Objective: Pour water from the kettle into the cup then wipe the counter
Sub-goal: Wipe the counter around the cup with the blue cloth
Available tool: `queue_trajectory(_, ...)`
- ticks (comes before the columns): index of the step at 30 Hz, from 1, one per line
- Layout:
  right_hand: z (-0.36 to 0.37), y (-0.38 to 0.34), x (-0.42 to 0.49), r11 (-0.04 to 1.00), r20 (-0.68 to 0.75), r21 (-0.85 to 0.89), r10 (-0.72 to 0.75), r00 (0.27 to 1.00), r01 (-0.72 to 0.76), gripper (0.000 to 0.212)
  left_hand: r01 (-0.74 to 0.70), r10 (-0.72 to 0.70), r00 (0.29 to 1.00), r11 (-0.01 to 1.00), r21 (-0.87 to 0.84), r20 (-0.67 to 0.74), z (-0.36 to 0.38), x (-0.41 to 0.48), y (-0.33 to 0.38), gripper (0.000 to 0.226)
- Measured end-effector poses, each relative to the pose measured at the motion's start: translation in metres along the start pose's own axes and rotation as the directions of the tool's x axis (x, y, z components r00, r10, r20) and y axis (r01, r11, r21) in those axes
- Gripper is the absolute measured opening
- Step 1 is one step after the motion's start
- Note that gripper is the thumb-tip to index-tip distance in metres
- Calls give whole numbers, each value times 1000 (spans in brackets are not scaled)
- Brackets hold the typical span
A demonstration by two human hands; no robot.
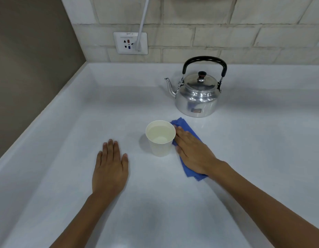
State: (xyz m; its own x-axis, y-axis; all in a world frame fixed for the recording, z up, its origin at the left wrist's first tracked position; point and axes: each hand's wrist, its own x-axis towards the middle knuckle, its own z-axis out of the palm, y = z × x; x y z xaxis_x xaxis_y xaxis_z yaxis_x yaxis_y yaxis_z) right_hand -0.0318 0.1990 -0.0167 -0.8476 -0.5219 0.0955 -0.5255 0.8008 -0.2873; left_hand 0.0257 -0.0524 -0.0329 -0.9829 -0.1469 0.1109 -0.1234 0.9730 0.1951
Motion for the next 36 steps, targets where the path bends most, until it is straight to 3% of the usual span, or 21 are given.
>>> queue_trajectory(4,-8,27,-24,1000,-4,15,-27,1000,27,50,-17,17,1000,1000,-12,-16,-1,0,0,62)
queue_trajectory(10,-31,80,-28,945,-119,2,324,939,-326,48,-16,16,1000,1000,-2,-16,-2,0,0,60)
queue_trajectory(13,-23,63,-29,919,-130,-15,390,912,-395,48,-16,16,1000,1000,2,-12,-1,0,1,55)
queue_trajectory(16,-9,21,-47,933,-166,-15,351,921,-359,49,-11,11,1000,1000,6,-3,0,0,0,56)
queue_trajectory(19,10,-26,-76,972,-150,-12,229,962,-233,52,-9,9,1000,1000,11,11,2,2,-1,57)
queue_trajectory(22,5,-23,-84,985,-110,20,175,978,-174,50,-12,12,1000,1000,0,26,3,2,-4,57)
queue_trajectory(29,-12,15,-76,888,-158,6,455,877,-460,49,-14,15,999,1000,-27,36,2,2,-4,57)
queue_trajectory(36,11,-61,-90,892,-160,14,447,880,-451,51,0,0,1000,1000,-26,25,5,3,-4,57)
